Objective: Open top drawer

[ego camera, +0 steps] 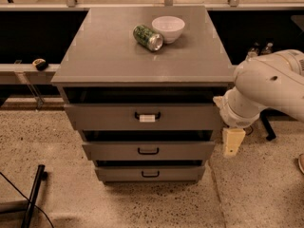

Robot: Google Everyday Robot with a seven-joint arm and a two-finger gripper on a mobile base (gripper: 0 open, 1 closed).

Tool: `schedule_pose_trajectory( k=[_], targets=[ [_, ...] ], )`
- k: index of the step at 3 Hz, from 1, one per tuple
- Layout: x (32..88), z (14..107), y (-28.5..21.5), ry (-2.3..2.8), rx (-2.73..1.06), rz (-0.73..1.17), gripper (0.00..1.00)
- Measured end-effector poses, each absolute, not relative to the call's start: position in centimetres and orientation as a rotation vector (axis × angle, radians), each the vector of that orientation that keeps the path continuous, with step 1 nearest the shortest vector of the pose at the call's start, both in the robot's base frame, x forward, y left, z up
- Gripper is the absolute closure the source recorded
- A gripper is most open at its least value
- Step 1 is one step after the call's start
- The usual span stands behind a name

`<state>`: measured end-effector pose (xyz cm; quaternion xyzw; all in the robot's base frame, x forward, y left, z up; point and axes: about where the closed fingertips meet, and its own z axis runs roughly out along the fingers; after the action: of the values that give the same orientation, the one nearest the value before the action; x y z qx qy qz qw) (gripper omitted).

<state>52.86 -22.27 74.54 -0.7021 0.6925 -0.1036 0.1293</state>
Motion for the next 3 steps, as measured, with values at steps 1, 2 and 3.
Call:
schedule_pose_trajectory(
  k=[1, 2, 3],
  targets=[
    [55.6, 72.5, -23.5, 2.007, -2.100, -0.314, 0.00],
    [58.3, 70.7, -22.9, 1.976, -2.133, -0.274, 0.00],
    [60.3, 69.5, -20.9, 1.941, -2.159, -0.238, 0.00]
  ],
)
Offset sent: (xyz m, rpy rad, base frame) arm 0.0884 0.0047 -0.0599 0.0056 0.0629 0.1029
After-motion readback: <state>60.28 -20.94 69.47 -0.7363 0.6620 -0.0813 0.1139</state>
